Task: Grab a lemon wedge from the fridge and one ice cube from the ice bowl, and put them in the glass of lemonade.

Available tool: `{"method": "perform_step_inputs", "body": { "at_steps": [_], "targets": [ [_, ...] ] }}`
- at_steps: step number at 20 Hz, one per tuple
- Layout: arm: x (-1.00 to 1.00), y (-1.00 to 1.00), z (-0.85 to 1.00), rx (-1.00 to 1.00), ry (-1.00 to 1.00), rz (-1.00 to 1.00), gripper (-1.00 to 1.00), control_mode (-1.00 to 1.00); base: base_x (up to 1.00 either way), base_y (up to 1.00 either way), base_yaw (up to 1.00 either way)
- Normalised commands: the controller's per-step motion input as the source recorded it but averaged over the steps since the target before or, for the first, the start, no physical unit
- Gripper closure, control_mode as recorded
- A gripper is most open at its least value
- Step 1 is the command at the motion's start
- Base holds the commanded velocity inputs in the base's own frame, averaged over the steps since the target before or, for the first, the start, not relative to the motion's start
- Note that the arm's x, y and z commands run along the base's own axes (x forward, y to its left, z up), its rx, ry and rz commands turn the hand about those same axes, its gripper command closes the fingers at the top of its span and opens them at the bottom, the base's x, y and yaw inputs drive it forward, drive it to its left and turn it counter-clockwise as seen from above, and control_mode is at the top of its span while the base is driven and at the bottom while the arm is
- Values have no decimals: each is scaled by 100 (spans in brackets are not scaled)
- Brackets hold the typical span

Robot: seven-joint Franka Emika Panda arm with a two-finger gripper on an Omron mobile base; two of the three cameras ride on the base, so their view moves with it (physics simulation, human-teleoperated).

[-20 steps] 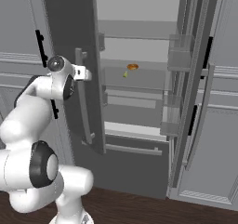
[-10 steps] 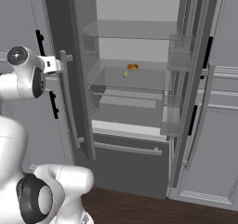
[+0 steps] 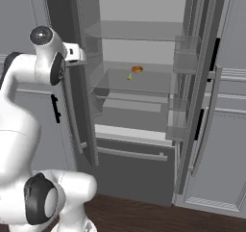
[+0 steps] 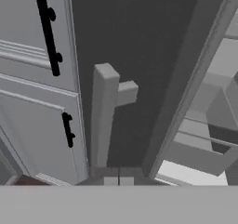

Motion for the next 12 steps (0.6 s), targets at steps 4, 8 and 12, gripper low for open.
{"method": "perform_step_inputs", "body": {
  "at_steps": [4, 8, 12],
  "targets": [
    [89, -100, -8, 22, 25, -16, 100, -100, 0, 0, 0],
    [96, -99, -14, 28, 23, -7, 100, -100, 0, 0, 0],
    [58, -68, -6, 37, 15, 0, 100, -100, 0, 0, 0]
  ]
}}
